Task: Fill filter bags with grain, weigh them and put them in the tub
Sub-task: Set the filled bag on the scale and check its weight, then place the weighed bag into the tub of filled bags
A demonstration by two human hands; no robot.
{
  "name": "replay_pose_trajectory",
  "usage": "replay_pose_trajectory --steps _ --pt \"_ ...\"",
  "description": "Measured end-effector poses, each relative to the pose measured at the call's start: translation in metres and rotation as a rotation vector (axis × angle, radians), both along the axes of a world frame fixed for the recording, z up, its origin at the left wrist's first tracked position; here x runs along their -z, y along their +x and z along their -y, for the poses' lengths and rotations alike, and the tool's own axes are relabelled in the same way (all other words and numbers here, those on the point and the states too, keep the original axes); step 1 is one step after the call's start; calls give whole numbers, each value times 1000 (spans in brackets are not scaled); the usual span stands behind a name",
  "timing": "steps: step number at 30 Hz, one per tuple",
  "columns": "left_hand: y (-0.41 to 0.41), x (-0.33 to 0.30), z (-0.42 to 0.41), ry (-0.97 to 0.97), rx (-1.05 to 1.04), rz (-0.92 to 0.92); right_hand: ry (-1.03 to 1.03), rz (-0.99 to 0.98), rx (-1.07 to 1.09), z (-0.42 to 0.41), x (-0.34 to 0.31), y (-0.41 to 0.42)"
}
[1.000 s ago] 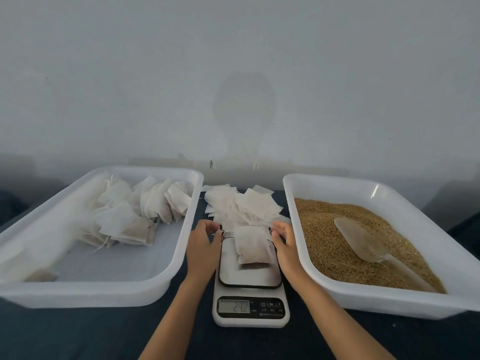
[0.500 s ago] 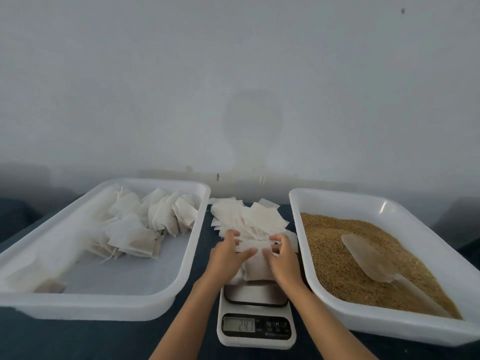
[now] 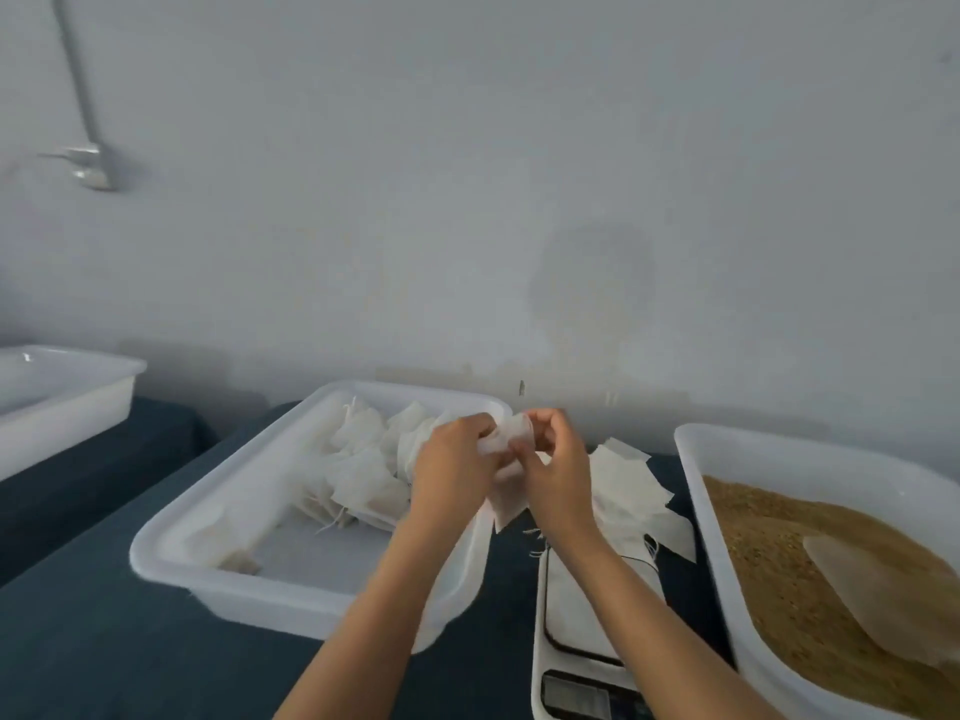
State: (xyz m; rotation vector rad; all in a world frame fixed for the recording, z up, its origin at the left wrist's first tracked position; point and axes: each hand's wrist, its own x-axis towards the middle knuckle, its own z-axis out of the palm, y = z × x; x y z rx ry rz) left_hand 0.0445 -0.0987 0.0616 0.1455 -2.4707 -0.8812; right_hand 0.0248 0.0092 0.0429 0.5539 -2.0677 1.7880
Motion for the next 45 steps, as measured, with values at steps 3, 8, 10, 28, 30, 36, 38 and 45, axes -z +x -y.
replay_pose_trajectory --steps 3,8,10,28,30,36,38,45 --pt "14 -4 56 -80 -101 132 72 76 -112 47 0 4" --pt "38 18 146 -60 -246 451 349 293 -229 116 22 14" --pt "47 26 172 -24 -272 562 419 465 -351 139 29 21" --pt "52 40 187 -332 -464 447 1015 396 -893 173 30 43" --pt "43 34 175 -291 -456 306 826 465 -855 161 22 37" --pt "13 26 132 -208 -371 101 423 268 -431 74 -12 -18" --pt "6 29 116 -197 -329 107 370 146 -64 32 -8 -41" --pt "-8 42 83 -271 -232 191 829 514 490 -75 35 -90"
